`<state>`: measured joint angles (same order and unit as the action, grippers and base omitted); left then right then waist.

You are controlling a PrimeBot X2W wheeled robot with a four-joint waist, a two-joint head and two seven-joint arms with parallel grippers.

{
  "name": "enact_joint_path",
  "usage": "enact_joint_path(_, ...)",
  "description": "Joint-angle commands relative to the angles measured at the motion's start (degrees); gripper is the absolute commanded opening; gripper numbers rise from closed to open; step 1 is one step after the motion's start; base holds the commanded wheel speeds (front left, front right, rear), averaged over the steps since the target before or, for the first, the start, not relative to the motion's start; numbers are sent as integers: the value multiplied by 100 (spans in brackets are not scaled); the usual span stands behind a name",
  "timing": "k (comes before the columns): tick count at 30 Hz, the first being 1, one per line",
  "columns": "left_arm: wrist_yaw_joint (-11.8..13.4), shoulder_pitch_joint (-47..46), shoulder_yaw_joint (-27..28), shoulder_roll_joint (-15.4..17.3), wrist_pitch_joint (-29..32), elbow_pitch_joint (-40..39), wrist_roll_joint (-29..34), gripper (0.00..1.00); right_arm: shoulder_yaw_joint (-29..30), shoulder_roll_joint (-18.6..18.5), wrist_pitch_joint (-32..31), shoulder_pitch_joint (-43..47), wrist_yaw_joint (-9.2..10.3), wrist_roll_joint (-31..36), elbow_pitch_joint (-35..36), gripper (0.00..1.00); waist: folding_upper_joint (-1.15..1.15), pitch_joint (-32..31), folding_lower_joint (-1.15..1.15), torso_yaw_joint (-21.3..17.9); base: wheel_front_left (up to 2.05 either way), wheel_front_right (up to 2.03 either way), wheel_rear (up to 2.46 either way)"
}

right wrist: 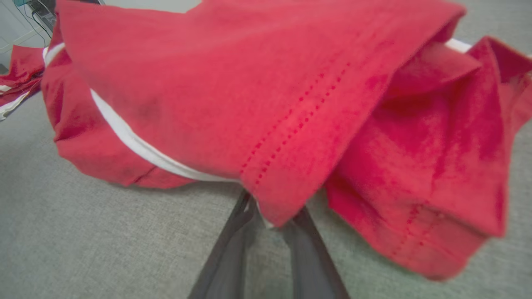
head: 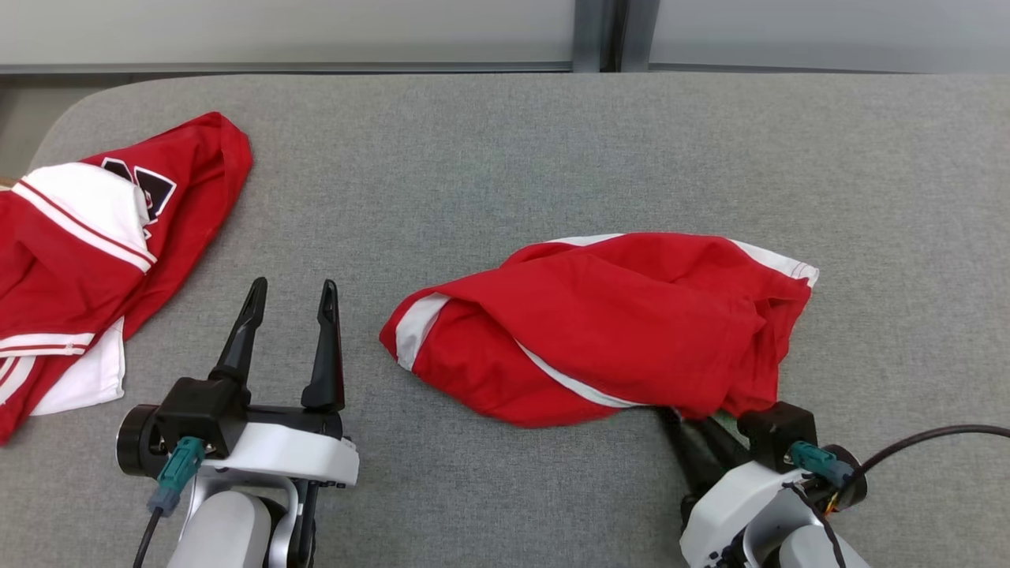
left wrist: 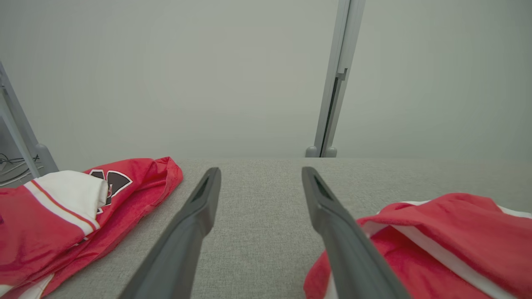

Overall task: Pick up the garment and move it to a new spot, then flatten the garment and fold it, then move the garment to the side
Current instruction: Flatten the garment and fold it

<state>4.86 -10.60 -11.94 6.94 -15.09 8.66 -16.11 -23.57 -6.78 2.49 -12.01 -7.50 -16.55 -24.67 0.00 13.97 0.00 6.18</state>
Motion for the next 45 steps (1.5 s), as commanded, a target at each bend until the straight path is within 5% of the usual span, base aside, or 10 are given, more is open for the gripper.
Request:
enact_joint_path(1,-38,-77,64,-1,-8,14,56,100,-16,-74,112,-46,2,-44,5,0,0,44,0,2,0,0,0)
enact_joint_path(21,-277,-188,266,-155,-8,85,393,100,1027,-271,-147,-163,2,-47,2222,0,0,124,0,-394,0,0,0)
enact_joint_path(32,-422,-426,195,-279,-8,114,514,100,1868,-425,-337,-1106,2,-46,1438,0,0,467,0,-114,0,0,0)
enact_joint_path(42,-480,-572,115,-355,-8,171,537,100,1900,-486,-287,-1784,1,-224,-221,0,0,673,0,34,0,0,0)
enact_joint_path(43,-485,-588,113,-359,-8,179,544,100,1872,-486,-212,-1833,1,-254,-334,6,0,677,0,33,0,0,0)
enact_joint_path(44,-486,-605,113,-364,-8,178,547,100,1840,-481,-140,-1890,1,-279,-428,38,0,681,0,26,0,0,0)
enact_joint_path(45,-487,-616,117,-368,-8,179,549,100,1816,-479,-45,-1930,1,-297,-516,90,0,681,0,14,0,0,0)
